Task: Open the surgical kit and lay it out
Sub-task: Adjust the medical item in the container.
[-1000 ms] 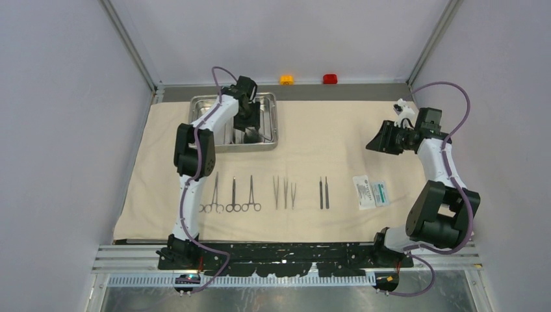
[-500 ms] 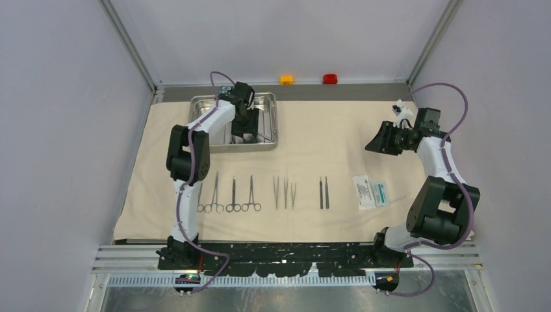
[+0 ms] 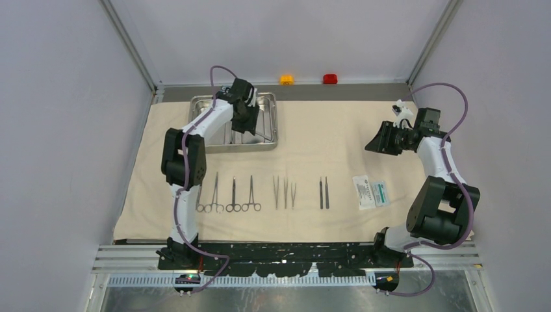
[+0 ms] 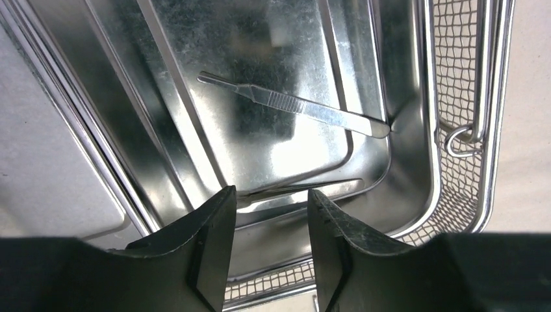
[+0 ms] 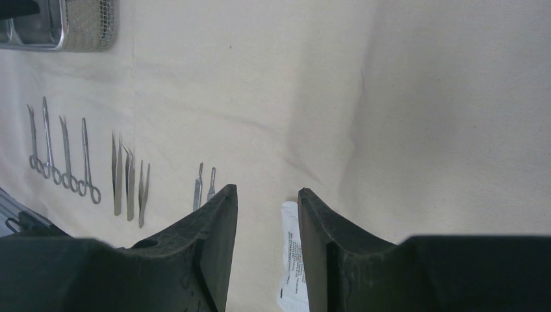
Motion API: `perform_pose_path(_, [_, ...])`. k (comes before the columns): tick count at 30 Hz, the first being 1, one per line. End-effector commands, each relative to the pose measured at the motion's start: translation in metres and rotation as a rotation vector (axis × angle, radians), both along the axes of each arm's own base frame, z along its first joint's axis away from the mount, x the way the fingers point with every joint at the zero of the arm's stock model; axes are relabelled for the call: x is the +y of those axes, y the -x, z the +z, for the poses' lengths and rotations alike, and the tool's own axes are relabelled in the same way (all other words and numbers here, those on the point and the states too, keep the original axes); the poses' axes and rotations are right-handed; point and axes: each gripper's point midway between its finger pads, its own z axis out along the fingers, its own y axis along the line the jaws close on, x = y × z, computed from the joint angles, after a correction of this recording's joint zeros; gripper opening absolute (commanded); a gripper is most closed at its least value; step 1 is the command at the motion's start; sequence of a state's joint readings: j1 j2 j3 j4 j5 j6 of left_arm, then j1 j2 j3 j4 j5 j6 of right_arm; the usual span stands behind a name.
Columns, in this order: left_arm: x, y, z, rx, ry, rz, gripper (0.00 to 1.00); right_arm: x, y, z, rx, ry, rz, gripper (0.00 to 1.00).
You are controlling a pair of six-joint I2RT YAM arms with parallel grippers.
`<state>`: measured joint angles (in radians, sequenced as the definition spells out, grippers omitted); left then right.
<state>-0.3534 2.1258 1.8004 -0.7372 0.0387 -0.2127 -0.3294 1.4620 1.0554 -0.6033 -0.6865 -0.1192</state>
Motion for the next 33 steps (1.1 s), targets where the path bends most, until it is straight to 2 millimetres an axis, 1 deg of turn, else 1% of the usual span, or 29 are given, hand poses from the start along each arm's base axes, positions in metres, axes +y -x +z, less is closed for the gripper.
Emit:
perform_pose_path(1, [-0.001,0.004,0.017,0.022,-0.021,-0.04,0.43,-0.002,-0.008,0.016,-0.059,0.008,0.016,0.44])
perform_pose_path(6, [-0.003,0.011,0.003,0.118,-0.032,-0.059,0.31,-0.001,-0.008,0.015,-0.058,0.007,0.018,0.44])
perform_pose_path(9, [-0.003,0.014,-0.004,0.152,-0.035,-0.063,0.25,-0.002,-0.008,0.014,-0.056,0.007,0.017,0.45])
perform_pose_path(16, [-0.002,0.019,-0.018,0.209,-0.052,-0.073,0.13,-0.001,-0.009,0.012,-0.05,0.002,0.019,0.44])
perform_pose_path(22, [-0.002,0.019,-0.027,0.237,-0.061,-0.081,0.0,-0.001,-0.009,0.01,-0.043,0.001,0.021,0.45])
perform_pose_path(26, [-0.002,0.023,-0.036,0.271,-0.064,-0.088,0.0,-0.002,-0.01,0.008,-0.039,0.001,0.02,0.45])
perform_pose_path(29, [-0.002,0.025,-0.046,0.307,-0.068,-0.089,0.0,-0.002,-0.01,0.007,-0.033,0.0,0.02,0.45])
perform_pose_path(33, [0.0,0.022,-0.054,0.323,-0.071,-0.081,0.0,-0.002,-0.01,0.006,-0.031,0.003,0.02,0.45])
